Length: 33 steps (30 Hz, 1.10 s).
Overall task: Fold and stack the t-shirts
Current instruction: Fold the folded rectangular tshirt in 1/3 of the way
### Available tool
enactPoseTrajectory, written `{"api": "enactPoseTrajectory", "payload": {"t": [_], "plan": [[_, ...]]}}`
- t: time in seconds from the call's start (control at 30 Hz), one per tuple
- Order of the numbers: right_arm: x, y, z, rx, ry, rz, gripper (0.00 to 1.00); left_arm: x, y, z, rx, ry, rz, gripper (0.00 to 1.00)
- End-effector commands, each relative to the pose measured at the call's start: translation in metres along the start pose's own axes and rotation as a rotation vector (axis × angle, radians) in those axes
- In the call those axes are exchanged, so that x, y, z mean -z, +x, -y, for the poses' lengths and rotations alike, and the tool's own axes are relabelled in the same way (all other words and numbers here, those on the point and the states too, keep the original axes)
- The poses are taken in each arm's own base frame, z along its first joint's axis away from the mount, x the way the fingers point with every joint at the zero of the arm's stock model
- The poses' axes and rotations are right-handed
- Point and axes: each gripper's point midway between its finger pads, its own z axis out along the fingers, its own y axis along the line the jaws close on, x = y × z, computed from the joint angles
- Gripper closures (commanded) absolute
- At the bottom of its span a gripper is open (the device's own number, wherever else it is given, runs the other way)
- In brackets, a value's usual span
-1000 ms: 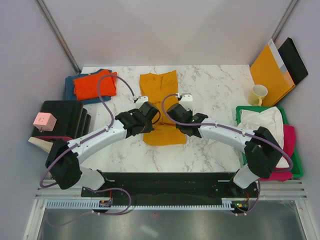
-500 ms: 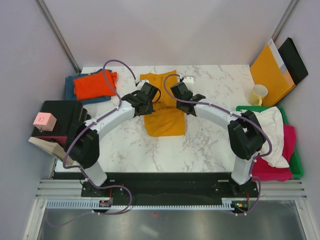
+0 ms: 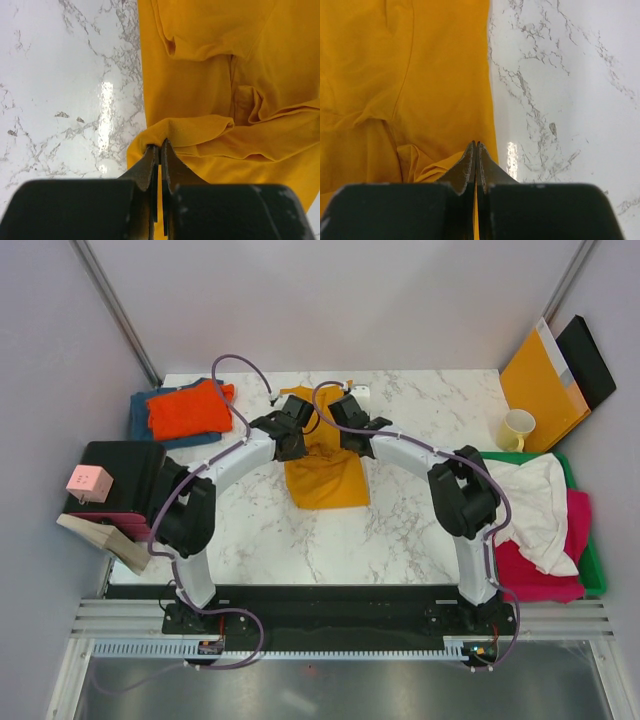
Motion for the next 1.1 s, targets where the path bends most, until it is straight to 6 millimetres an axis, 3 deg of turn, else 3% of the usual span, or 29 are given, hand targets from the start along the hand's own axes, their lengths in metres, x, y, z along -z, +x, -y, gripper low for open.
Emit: {"api": "enactPoseTrajectory", "payload": {"t": [0.0, 0.37, 0.63, 0.67, 0.7, 0.73, 0.8, 0.83, 0.9, 0.97, 1.07], "plan": [[-0.011, -0.019, -0.011, -0.010, -0.015, 0.040, 1.00, -0.011, -0.024, 0.007, -0.003, 0.018, 0.039, 0.98], [-0.035, -0.023, 0.001, -0.038, 0.018, 0.031, 1.00, -0.031, -0.037, 0.005, -0.017, 0.010, 0.033, 0.98], [-0.038, -0.024, 0.003, -0.042, 0.014, 0.026, 1.00, -0.035, -0.045, 0.019, -0.034, 0.052, 0.029, 0.98], [-0.037, -0.025, 0.003, -0.048, 0.015, 0.029, 0.95, -0.035, -0.046, 0.020, -0.035, 0.056, 0.029, 0.94], [-0.036, -0.026, 0.002, -0.049, 0.012, 0.031, 0.88, -0.034, -0.046, 0.020, -0.035, 0.056, 0.030, 0.75], [-0.030, -0.032, 0.003, -0.058, 0.004, 0.047, 0.75, -0.031, -0.049, 0.019, -0.031, 0.056, 0.038, 0.61], [-0.021, -0.043, 0.003, -0.074, -0.005, 0.074, 0.65, -0.025, -0.052, 0.017, -0.016, 0.055, 0.051, 0.32], [-0.009, -0.056, 0.003, -0.088, -0.028, 0.115, 0.54, -0.022, -0.055, 0.017, -0.011, 0.056, 0.062, 0.25], [0.007, -0.068, -0.001, -0.098, -0.055, 0.151, 0.44, -0.007, -0.064, 0.017, 0.006, 0.075, 0.094, 0.15], [0.027, -0.079, -0.002, -0.103, -0.075, 0.175, 0.41, 0.007, -0.071, 0.018, 0.020, 0.098, 0.115, 0.14], [0.048, -0.064, -0.007, -0.099, -0.112, 0.160, 0.43, 0.017, -0.060, 0.021, 0.044, 0.133, 0.091, 0.16]]}}
